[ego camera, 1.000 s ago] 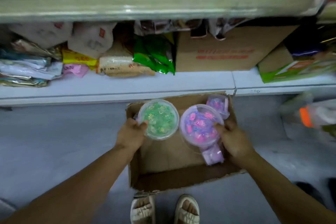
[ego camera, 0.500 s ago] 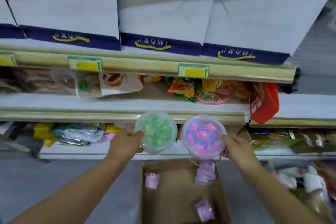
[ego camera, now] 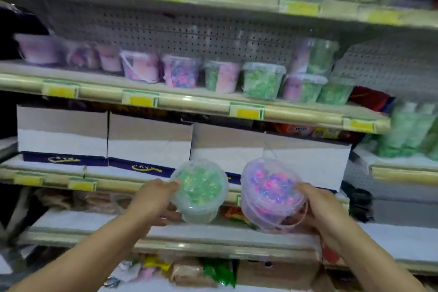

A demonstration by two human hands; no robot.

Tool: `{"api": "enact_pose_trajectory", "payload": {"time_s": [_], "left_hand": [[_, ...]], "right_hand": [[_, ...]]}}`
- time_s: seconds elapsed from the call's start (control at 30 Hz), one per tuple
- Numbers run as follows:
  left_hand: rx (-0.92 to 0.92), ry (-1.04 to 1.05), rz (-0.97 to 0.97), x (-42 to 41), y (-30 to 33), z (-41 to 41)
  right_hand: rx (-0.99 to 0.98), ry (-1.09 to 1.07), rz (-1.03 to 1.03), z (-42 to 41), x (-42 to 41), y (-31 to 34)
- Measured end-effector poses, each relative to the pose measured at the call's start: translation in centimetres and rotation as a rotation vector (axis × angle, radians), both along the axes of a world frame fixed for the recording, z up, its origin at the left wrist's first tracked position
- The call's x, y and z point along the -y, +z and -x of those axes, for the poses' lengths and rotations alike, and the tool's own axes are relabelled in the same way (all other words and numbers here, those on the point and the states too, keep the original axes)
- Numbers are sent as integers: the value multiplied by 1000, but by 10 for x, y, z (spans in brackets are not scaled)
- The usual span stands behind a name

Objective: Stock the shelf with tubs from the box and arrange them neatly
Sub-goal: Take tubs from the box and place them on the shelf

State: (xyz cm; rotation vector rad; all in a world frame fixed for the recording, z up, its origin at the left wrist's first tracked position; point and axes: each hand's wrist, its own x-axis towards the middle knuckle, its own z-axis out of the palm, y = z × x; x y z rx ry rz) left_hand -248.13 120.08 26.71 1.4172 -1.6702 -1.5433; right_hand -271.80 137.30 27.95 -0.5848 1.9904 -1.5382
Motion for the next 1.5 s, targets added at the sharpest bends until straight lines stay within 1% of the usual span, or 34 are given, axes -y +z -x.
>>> {"api": "enact_pose_trajectory", "payload": {"time_s": [0.17, 0.27, 0.5, 0.63, 0.83, 1.0, 1.13, 1.3, 1.5], "left_hand": [[-32, 54, 42, -1, 58, -12], [-69, 102, 66, -2, 79, -18], [-97, 148, 98, -5, 104, -29], [-83, 147, 129, 11, 121, -27], [-76, 47, 225, 58, 167, 0], [-42, -130, 313, 101, 214, 41], [-42, -222, 311, 129, 242, 76], [-113, -212, 298, 148, 248, 108], [-331, -98, 153, 159, 239, 131]], "right_hand": [[-34, 57, 88, 2, 11, 60], [-51, 104, 132, 0, 15, 84], [-51, 181, 174, 0, 35, 115], [-52, 204, 199, -5, 53, 126], [-84, 151, 215, -3, 68, 138], [-80, 62, 223, -1, 77, 149], [-60, -12, 240, -2, 87, 158], [-41, -88, 264, -8, 95, 163], [-72, -102, 255, -11, 101, 160]]}}
